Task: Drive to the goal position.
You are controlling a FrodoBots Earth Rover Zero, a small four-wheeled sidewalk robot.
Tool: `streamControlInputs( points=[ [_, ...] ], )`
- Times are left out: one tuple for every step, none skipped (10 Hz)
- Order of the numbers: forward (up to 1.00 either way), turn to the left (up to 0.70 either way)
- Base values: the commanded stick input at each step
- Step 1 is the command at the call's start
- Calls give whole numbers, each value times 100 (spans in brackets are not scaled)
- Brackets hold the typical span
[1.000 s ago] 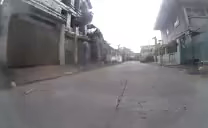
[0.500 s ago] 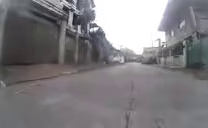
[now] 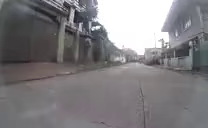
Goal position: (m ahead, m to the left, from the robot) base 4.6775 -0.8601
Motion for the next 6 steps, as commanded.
streamControlInputs(
  points=[
    [100, 0],
    [100, 0],
    [100, -19],
    [100, -40],
    [100, -40],
    [100, -40]
  ],
)
